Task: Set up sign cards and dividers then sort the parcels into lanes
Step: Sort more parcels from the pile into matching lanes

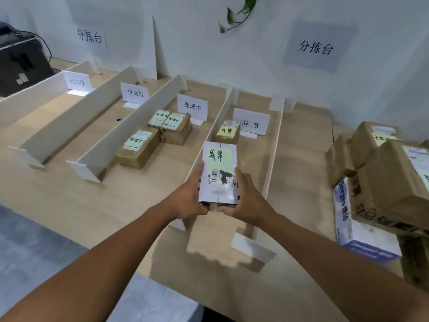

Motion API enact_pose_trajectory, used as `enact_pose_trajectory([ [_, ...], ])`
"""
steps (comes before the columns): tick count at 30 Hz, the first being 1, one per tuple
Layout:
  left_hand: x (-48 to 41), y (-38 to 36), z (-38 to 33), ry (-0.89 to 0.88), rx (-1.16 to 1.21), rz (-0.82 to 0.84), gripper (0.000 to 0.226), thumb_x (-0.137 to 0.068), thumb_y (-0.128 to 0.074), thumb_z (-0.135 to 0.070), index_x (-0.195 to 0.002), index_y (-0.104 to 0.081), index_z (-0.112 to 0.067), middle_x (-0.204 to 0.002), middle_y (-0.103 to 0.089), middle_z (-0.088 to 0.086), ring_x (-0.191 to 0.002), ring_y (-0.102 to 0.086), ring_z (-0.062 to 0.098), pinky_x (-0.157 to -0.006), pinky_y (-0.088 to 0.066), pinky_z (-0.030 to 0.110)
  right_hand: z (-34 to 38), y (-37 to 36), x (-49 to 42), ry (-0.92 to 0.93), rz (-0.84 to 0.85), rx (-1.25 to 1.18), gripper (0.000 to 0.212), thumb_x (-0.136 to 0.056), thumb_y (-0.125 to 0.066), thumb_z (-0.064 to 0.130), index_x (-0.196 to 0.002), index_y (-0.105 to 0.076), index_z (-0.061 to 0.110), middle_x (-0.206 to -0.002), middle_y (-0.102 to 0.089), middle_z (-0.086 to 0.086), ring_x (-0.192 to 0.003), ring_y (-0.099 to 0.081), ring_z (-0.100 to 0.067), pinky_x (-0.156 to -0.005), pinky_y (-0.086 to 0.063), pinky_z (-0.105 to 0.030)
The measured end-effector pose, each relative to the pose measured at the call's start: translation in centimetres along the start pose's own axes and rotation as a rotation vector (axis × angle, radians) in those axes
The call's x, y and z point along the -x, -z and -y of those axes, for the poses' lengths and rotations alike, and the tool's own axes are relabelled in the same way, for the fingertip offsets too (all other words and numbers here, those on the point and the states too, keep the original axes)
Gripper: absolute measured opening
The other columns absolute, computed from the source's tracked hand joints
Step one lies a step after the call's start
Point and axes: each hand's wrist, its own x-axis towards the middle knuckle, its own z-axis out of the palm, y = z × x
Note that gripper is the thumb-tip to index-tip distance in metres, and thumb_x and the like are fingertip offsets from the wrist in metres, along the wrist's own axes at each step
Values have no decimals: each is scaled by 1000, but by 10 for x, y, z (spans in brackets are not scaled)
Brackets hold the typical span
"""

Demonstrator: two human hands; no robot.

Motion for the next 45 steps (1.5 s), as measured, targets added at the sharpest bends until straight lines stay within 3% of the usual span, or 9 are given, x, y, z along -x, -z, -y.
enact_pose_trajectory([
  [3, -49, 7, 25, 46, -18, 42, 141, -75, -85, -7, -152, 29, -41, -155, -31, -17, -134, -45, 9, -95, -44, 15, -24, -16, -44, 5, 9, 26, 124, -71, -92, 37, -159, -12, 2, -150, -31, -14, -130, -48, -27, -103, -49, -42],
  [8, -131, 8, 51, 147, -99, 90, 132, -82, -81, -8, -158, 24, -28, -170, -9, 2, -150, -30, 25, -119, -33, 40, -70, -40, -101, -104, 22, 11, 121, -72, -91, 35, -159, -14, 0, -149, -32, -15, -131, -45, -24, -101, -35, -19],
  [12, -183, 3, 73, 206, -166, 117, 124, -85, -77, -5, -159, 21, -19, -171, 8, 5, -154, -20, 30, -121, -26, 39, -99, -57, -138, -197, 39, -54, 125, -72, -89, 44, -161, -10, 6, -154, -26, -7, -135, -40, -16, -108, -40, -26],
  [18, -226, -10, 99, 246, -207, 166, 91, -105, -53, -30, -160, 18, -17, -170, -14, 10, -145, -37, 22, -116, -35, 33, -120, -89, -166, -300, 99, -57, 129, -72, -87, 50, -161, 0, 18, -157, -16, 7, -138, -36, -16, -107, -41, -29],
  [21, -221, -18, 104, 302, -282, 151, 119, -92, -73, -20, -156, 27, -10, -170, 0, 13, -151, -26, 30, -116, -31, 38, -121, -99, -164, -331, 106, -44, 131, -73, -87, 47, -162, 5, 19, -158, -14, 8, -140, -34, -16, -108, -43, -32],
  [25, -216, -13, 92, 253, -343, 186, 133, -85, -80, -40, -155, 28, -7, -169, 15, 14, -156, -8, 34, -121, -24, 43, -112, -86, -156, -348, 206, -24, 136, -73, -87, 45, -161, 14, 24, -161, -6, 12, -146, -26, -17, -111, -36, -30],
  [30, -221, 22, 39, -4, -697, 308, 132, -82, -79, -51, -158, 16, -1, -165, 23, 24, -153, 21, 44, -125, 0, 50, -81, -7, -128, -316, 147, 130, 114, -77, -75, 64, -158, 0, 36, -163, -9, 14, -149, -22, -19, -114, -34, -36],
  [36, -238, 55, -102, -377, -619, 278, 140, -66, -82, -70, -164, 6, -22, -172, 8, 5, -157, 13, 33, -126, -4, 48, -60, 150, -48, -353, -158, 256, 105, -82, -74, 64, -162, -16, 28, -167, -15, 9, -148, -11, 1, -123, -19, -29],
  [45, -180, -63, -263, -765, -446, 138, 138, -64, -79, -75, -164, -5, -15, -171, -5, 7, -157, 2, 27, -126, 2, 37, -57, 275, 163, -503, -487, 484, 105, -81, -65, 73, -163, -14, 30, -168, -15, 7, -154, -12, -11, -125, -20, -37],
])
